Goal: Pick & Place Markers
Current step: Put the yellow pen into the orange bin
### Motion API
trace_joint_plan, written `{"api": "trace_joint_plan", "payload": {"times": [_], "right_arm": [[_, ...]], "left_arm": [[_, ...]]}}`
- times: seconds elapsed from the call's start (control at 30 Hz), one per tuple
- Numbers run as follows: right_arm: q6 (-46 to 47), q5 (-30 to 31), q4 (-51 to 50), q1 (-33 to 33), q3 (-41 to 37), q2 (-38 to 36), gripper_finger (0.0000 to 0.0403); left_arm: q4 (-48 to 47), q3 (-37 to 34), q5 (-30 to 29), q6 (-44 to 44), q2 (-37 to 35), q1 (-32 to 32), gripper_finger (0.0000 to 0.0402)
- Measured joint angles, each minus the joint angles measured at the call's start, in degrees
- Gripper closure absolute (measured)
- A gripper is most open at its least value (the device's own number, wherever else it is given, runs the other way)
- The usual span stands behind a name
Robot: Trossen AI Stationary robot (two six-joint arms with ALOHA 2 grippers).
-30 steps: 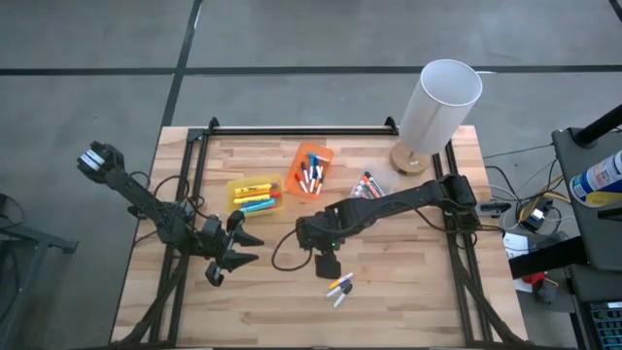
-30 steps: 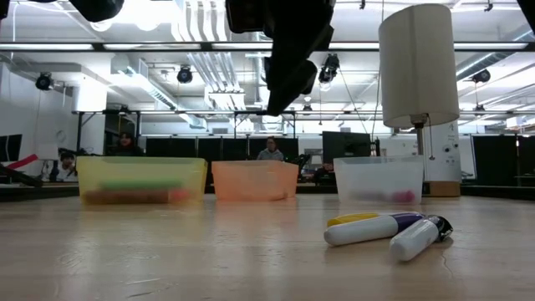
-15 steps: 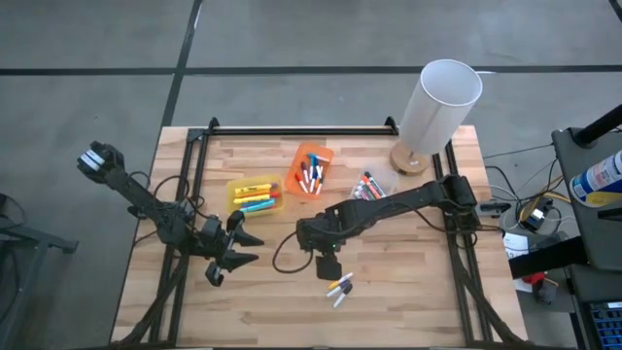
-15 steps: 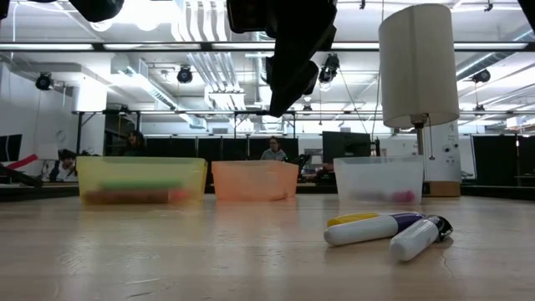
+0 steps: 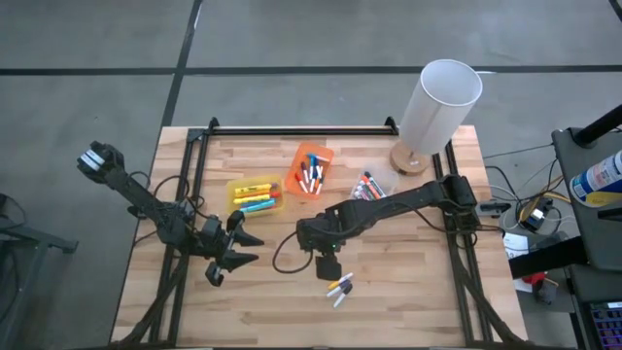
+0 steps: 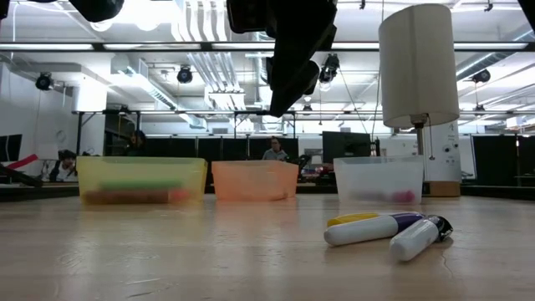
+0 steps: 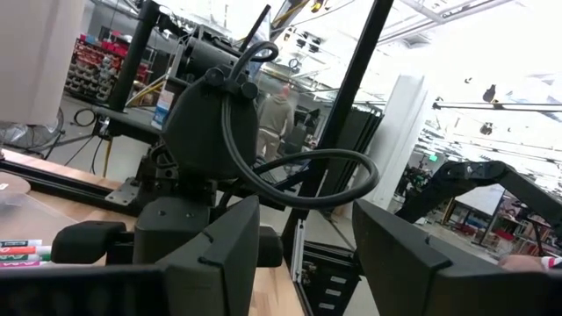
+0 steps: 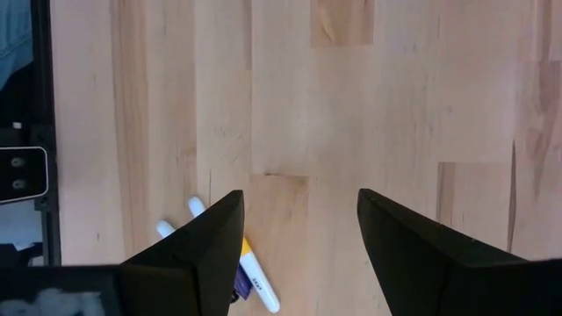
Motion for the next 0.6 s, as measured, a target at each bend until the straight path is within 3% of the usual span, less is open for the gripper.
{"api": "trace_joint_plan", "payload": {"times": [0.6], "right_arm": [[2.03, -0.55, 1.69, 0.23, 0.00, 0.00, 0.0193]], "left_arm": [[0.02, 0.02, 0.02, -0.02, 0.00, 0.00, 0.0223]]}}
